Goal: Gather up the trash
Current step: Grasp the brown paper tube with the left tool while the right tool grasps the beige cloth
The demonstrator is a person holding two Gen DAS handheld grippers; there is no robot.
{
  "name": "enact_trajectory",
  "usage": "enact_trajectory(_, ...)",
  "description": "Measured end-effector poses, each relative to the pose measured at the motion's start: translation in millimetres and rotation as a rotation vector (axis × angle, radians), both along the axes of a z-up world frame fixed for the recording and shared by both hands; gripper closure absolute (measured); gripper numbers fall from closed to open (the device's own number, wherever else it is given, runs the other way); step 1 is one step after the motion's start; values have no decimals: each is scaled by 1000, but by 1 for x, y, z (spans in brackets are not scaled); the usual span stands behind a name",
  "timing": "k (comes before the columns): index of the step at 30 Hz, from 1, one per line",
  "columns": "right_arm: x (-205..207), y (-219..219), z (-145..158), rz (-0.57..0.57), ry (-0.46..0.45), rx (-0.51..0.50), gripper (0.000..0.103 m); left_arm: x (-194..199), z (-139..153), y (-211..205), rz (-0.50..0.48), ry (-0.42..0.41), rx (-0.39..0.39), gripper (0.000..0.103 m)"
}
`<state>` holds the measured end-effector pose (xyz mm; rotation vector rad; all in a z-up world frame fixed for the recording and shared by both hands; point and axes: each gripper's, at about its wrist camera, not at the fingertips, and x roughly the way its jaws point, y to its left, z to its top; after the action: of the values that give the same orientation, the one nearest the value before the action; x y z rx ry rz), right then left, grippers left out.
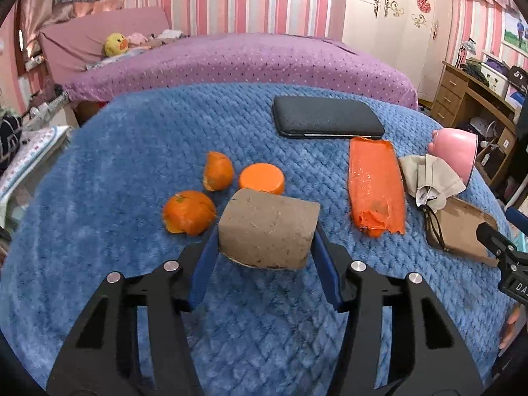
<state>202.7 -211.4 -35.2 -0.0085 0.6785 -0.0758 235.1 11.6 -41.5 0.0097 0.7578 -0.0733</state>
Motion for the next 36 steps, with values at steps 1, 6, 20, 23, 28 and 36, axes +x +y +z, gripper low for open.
enact_trajectory(1,1,3,0,7,0,5,8,-3,2,1,7,-7,12,49)
enact_trajectory(6,14,31,1,58,6,31,19,-15,11,13,61,-46,61,49)
enact_trajectory(20,68,58,-12,89,97,5,65,-11,19,42,129,-80,57,49)
enact_trajectory(23,56,60,-7,116,53,-1,83,-12,23,42,127,-90,45,49)
enact_trajectory(28,24,53,10,141,-15,-19,88,-18,26,39,124,-97,28,49)
enact_trajectory(36,-26,20,32,131,-62,-3,88,-40,28,23,89,-110,28,49)
